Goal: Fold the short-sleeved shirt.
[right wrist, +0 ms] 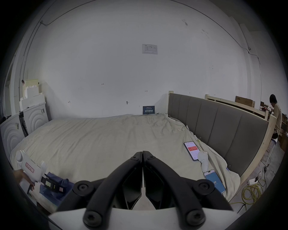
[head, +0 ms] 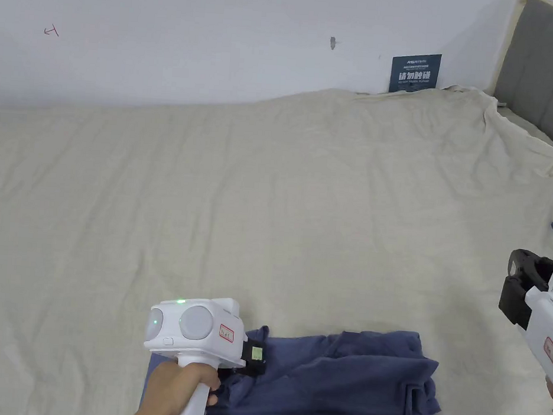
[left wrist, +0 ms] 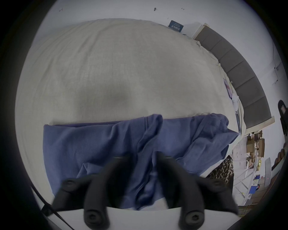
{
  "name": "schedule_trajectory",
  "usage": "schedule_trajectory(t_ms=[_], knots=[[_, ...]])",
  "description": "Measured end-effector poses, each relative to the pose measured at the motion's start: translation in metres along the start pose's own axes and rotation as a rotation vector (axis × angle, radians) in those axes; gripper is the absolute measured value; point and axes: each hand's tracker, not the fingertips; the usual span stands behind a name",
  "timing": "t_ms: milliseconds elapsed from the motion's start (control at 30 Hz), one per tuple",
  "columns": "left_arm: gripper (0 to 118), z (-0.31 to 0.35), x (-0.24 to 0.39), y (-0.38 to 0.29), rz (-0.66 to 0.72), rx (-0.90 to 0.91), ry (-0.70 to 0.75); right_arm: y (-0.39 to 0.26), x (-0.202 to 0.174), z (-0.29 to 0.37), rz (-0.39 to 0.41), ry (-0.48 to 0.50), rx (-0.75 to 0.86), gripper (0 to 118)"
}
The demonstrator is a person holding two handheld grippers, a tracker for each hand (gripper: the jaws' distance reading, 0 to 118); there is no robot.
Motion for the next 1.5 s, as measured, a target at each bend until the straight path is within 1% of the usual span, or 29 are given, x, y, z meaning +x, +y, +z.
schedule_trajectory(t_ms=[33,67,100,233,333,433,567,600,633,667,700,733,833,900,1200,1367,1500], knots=[[85,0.007,0.002,-0.001,-0.016,0.021,-0.002,0.000,-0.001,0.000,0.000,0.000,0.000,0],[103,0.016,0.004,0.000,-0.030,0.038,-0.001,0.001,-0.001,0.000,0.000,0.001,0.002,0],[115,0.025,0.004,-0.001,-0.049,0.065,-0.012,0.001,-0.002,0.001,0.000,0.002,0.003,0],[116,0.072,-0.004,-0.001,-0.074,0.194,-0.041,0.003,-0.004,0.000,-0.002,0.007,0.009,0],[116,0.101,-0.018,-0.003,-0.081,0.303,-0.013,0.004,-0.007,0.000,-0.004,0.016,0.014,0],[116,0.117,-0.041,-0.009,-0.041,0.421,0.037,0.004,-0.010,0.000,-0.001,0.022,0.014,0],[114,0.116,-0.073,-0.015,0.022,0.455,0.107,0.003,-0.012,-0.001,0.002,0.030,0.008,0],[109,0.115,-0.077,-0.017,0.033,0.490,0.114,0.003,-0.012,-0.001,0.002,0.030,0.008,0],[99,0.113,-0.083,-0.022,0.038,0.533,0.116,0.003,-0.012,-0.001,0.003,0.030,0.007,0],[80,0.111,-0.089,-0.026,0.045,0.560,0.109,0.003,-0.012,-0.001,0.004,0.030,0.006,0],[51,0.107,-0.095,-0.029,0.066,0.568,0.098,0.003,-0.012,0.000,0.004,0.028,0.005,0],[32,0.103,-0.097,-0.030,0.070,0.557,0.097,0.003,-0.012,0.000,0.004,0.027,0.005,0],[1,0.087,-0.103,-0.039,0.059,0.563,0.118,0.004,-0.011,0.001,0.004,0.022,0.003,0],[0,0.075,-0.102,-0.040,0.034,0.523,0.155,0.004,-0.010,0.001,0.007,0.018,0.003,0],[0,0.026,-0.091,-0.056,0.000,0.431,0.151,0.002,-0.007,0.003,0.007,0.006,-0.007,0],[0,0.006,-0.084,-0.065,-0.010,0.377,0.082,0.000,-0.004,0.004,0.004,0.003,-0.014,0],[0,0.001,-0.069,-0.071,-0.050,0.344,0.035,-0.001,-0.001,0.005,-0.001,0.000,-0.019,0]])
